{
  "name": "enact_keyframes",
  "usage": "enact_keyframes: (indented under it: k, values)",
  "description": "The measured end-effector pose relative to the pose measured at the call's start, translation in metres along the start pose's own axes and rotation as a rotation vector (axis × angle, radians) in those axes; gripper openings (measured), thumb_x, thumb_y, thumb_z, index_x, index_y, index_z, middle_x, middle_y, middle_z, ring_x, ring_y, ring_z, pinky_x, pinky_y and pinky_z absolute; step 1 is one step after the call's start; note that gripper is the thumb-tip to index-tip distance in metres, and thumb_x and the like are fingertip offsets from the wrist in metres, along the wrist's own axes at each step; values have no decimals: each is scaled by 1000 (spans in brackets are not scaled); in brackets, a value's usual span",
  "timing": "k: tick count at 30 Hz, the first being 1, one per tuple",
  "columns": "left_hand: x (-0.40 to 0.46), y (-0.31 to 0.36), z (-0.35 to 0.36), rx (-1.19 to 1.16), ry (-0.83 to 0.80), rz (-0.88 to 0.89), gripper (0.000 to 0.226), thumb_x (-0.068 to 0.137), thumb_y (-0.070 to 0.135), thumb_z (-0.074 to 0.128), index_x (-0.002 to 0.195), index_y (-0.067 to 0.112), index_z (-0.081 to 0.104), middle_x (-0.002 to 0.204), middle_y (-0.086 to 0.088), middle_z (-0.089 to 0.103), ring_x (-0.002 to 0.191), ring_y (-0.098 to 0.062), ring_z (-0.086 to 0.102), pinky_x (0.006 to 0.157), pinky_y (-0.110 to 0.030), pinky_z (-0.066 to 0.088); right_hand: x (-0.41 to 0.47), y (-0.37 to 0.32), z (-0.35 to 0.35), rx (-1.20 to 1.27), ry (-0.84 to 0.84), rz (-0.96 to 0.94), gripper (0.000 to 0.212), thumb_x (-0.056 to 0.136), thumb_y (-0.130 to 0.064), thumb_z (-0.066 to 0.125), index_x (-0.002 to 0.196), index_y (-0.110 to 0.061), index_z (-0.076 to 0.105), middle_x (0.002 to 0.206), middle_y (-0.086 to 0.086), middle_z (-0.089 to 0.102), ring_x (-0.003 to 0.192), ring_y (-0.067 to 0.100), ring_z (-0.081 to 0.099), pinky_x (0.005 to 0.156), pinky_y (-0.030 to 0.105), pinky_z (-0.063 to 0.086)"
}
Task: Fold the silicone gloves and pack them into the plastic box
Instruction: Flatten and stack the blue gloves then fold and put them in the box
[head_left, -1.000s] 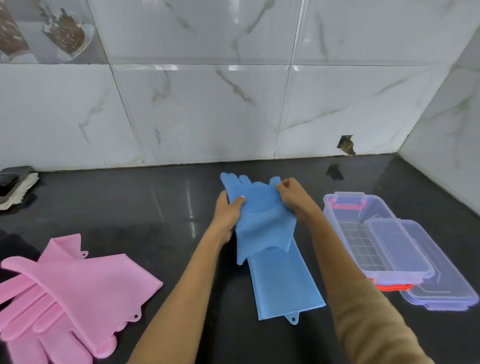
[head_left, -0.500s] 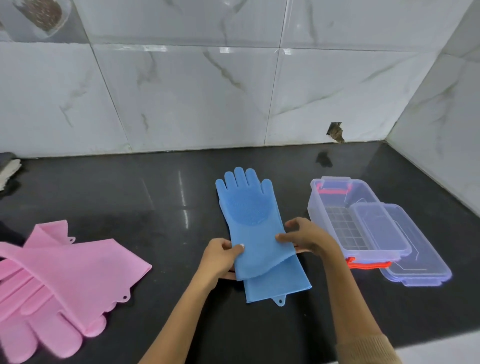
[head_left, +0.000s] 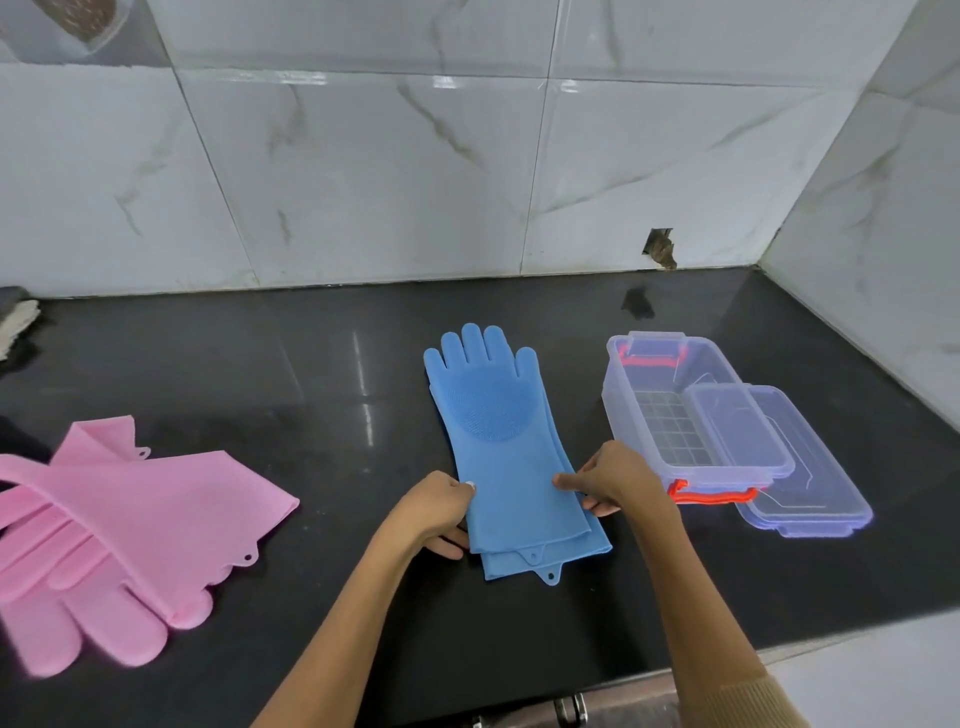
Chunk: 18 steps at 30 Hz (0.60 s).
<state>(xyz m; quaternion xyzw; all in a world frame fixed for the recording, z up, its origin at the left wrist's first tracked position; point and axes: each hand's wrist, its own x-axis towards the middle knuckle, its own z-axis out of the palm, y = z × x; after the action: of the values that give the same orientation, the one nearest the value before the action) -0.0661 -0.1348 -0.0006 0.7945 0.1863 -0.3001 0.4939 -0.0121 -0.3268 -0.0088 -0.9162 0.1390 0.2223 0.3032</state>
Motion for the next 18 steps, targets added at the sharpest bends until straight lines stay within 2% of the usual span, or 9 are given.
enact_keyframes:
  k: [4, 9, 13, 16, 18]
  values:
    - [1, 3, 5, 118, -22, 9, 41, 103, 31, 30, 126, 8, 55, 87, 1, 59, 72, -10, 58, 62, -22, 53, -4, 1, 3, -65, 25, -52, 35, 84, -30, 71, 105, -2, 68, 105, 13, 70, 83, 21, 68, 84, 29, 55]
    - [4, 0, 9, 281, -21, 46, 34, 99, 25, 38, 119, 9, 59, 77, 7, 58, 67, -8, 53, 62, -21, 53, -7, 9, -6, -44, -58, -8, 27, 83, -21, 72, 102, -2, 70, 101, 11, 67, 82, 19, 63, 82, 27, 53]
    - [5, -6, 14, 373, 183, 44, 18, 87, 28, 64, 95, 12, 61, 77, 1, 65, 70, -16, 65, 71, -31, 60, -9, 15, -2, -88, -24, 9, 39, 77, -27, 78, 105, -1, 68, 106, 13, 69, 79, 20, 63, 84, 29, 55]
    - [4, -10, 18, 357, 325, 42, 30, 77, 33, 74, 90, 12, 58, 88, -4, 67, 78, -20, 69, 77, -38, 60, -9, 19, 1, -59, -14, 35, 41, 75, -28, 80, 103, -1, 66, 101, 14, 69, 75, 20, 65, 80, 29, 57]
    - [4, -12, 19, 320, 349, 64, 30, 79, 34, 73, 90, 13, 55, 92, -3, 66, 82, -22, 69, 77, -39, 60, -11, 23, 4, -44, -13, 52, 38, 76, -29, 79, 98, -3, 63, 93, 12, 66, 69, 19, 65, 70, 27, 57]
